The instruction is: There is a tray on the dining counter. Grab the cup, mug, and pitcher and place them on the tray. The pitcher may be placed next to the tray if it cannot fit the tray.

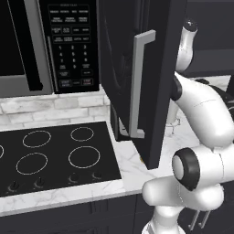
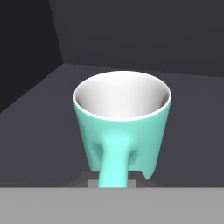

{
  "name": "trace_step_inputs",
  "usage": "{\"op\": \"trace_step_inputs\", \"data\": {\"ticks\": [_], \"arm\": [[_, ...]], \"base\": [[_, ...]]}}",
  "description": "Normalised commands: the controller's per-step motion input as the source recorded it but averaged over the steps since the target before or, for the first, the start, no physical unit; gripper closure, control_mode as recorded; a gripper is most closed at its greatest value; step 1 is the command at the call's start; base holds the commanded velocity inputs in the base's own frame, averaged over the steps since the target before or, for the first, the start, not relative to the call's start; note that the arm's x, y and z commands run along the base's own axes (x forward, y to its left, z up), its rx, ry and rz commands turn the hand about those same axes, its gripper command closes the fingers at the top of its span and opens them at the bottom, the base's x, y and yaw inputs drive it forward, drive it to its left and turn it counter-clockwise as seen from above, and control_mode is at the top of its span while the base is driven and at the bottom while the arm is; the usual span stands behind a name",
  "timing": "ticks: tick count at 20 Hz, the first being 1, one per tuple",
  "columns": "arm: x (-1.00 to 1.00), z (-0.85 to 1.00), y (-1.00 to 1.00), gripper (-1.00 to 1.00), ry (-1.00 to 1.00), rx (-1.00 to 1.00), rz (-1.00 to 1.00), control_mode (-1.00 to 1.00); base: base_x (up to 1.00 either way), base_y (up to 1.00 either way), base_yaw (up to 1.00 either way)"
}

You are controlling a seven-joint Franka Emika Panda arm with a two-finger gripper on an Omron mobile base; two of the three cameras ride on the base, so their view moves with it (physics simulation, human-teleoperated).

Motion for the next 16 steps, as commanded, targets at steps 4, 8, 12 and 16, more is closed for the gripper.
{"op": "trace_step_inputs", "data": {"ticks": [4,8,12,16], "arm": [[-0.98,0.00,-0.13,1.00,-0.01,0.00,0.00,-1.00],[-1.00,0.00,-0.16,1.00,-0.01,0.00,0.00,-1.00],[-1.00,0.00,-0.27,1.00,-0.03,0.00,0.00,-1.00],[-1.00,0.00,-0.27,1.00,0.00,0.00,0.00,-1.00]], "base": [[0.00,0.00,0.00],[0.00,0.00,0.00],[0.00,0.00,0.00],[0.00,0.00,0.00]]}}
